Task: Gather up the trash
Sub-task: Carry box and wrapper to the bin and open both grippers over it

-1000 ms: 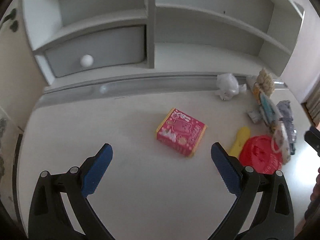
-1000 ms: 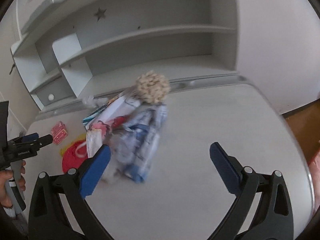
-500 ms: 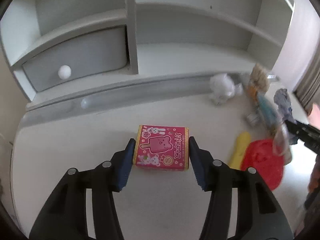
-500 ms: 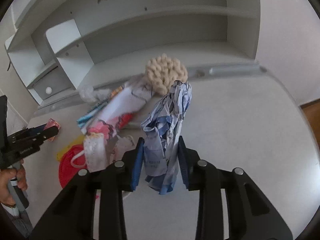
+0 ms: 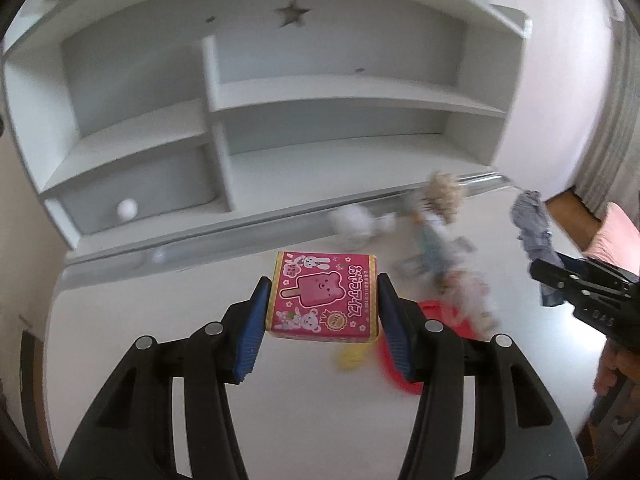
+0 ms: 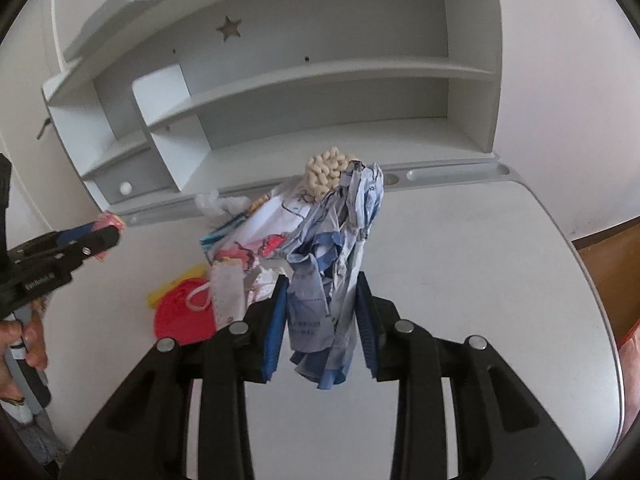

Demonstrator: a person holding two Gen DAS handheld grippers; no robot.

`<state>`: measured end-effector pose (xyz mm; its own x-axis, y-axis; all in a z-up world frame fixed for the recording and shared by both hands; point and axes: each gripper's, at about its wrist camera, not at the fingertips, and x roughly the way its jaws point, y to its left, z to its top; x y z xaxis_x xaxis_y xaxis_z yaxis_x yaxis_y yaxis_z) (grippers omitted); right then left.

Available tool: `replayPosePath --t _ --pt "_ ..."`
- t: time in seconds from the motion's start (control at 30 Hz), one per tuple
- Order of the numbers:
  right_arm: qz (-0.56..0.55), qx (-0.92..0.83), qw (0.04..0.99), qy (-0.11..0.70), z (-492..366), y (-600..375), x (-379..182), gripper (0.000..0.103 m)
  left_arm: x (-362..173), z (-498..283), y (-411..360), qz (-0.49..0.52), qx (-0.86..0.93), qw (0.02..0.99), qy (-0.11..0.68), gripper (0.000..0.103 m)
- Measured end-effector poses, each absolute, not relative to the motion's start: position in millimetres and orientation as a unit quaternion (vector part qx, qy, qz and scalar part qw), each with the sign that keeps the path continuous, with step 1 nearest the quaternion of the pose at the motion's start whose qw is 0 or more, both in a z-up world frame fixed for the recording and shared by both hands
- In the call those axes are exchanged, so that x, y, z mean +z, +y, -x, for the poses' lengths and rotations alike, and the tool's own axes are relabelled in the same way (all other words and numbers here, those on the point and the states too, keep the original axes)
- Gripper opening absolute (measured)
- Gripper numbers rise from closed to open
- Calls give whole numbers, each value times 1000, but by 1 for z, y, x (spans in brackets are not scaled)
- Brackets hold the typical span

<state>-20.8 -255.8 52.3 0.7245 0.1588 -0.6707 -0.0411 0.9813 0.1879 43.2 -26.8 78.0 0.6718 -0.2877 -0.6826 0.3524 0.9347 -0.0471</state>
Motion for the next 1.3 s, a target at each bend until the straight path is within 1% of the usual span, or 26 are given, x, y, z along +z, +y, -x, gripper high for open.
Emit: replayPosePath --t 0.2,0.4,0.63,0.77,0.87,0.97,1.1,1.23,1.3 --pt "-109 51 933 340 60 -288 78 32 84 -7 -104 -86 -262 893 354 51" --pt "-155 21 933 324 119 -354 94 33 87 46 -215 -144 -370 855 334 51" --pt "-188 -80 924 323 223 -449 92 33 77 122 -332 -195 -477 797 317 51" --pt "-203 -144 910 332 275 -497 77 33 55 171 -400 -219 -525 758 320 51" --pt "-220 -176 890 358 303 -526 49 33 21 198 -441 -235 -546 725 348 51" --pt "-259 -187 856 406 317 -554 -3 33 -30 219 -476 -256 -558 685 393 51" --pt "-317 -192 796 478 320 -586 -93 33 -125 227 -508 -294 -541 619 488 51" --pt "-368 -186 722 556 300 -600 -197 33 -226 210 -528 -311 -486 574 581 51" --pt "-400 -172 682 588 288 -599 -246 33 -252 203 -533 -325 -468 571 591 51"
